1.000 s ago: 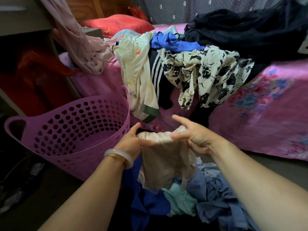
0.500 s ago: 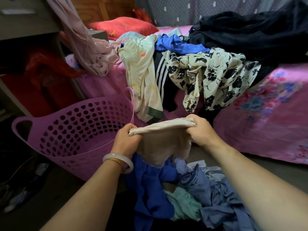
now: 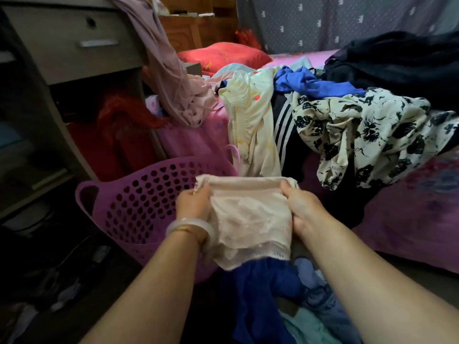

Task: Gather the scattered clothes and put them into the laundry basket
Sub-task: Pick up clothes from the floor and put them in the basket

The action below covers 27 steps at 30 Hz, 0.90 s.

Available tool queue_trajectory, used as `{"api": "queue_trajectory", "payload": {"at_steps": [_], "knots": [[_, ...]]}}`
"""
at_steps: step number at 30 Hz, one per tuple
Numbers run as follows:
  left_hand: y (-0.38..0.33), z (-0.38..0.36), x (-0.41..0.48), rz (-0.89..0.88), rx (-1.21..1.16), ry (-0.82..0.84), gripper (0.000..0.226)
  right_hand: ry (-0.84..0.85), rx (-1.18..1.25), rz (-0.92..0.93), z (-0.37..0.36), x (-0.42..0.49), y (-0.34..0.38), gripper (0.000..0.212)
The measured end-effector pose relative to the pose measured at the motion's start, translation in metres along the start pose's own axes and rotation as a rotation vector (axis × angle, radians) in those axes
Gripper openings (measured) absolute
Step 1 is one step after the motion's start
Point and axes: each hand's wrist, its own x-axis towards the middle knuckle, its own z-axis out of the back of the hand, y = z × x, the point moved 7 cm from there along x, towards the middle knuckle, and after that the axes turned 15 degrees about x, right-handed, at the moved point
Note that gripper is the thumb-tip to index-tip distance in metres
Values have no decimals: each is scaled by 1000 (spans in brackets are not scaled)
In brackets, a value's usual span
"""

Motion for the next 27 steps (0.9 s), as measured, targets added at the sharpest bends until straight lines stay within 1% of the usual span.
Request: {"api": "queue_trajectory", "payload": {"at_steps": [2,4,6,7,8,9,10,11,12,13,14,15,16,17,18,22,25,27], "knots": [[-23,41,21,-71,-43,-140,25,103,136,-63,-46,-5,0,30],[-42,77,45,-140,-99,-256,20,200,196,-100,-92,-9,-2,27],[-46,104,66,-125,-124,-353,28,276,202,-112,-135,-4,-11,33],[-44,110,74,-102,-117,-378,32,277,181,-110,-149,1,-18,38],[-42,114,82,-90,-107,-387,30,280,158,-114,-161,5,-25,42],[-37,113,90,-68,-113,-380,24,273,111,-117,-169,11,-35,41],[-28,109,97,-37,-109,-349,21,261,61,-115,-171,14,-43,33],[-14,100,105,10,-102,-287,24,249,-16,-107,-169,16,-52,24],[-2,87,109,49,-93,-187,26,232,-92,-102,-164,19,-62,25],[13,76,112,69,-16,-124,24,218,-171,-88,-157,25,-69,38],[25,67,111,98,53,-86,30,220,-225,-71,-149,32,-75,56],[36,62,114,116,128,-97,51,232,-256,-55,-141,39,-80,73],[39,58,110,92,190,-130,63,266,-260,-42,-135,43,-82,82],[39,51,105,64,184,-126,66,288,-239,-32,-128,48,-82,84],[36,46,100,22,163,-127,63,294,-202,-17,-120,53,-80,79],[3,14,71,-136,116,-120,46,225,-131,79,-75,56,-52,46],[-30,-33,33,-267,132,-69,39,128,-202,114,-27,59,-31,22],[-40,-74,2,-331,190,-2,33,47,-314,141,17,63,-24,18]]}}
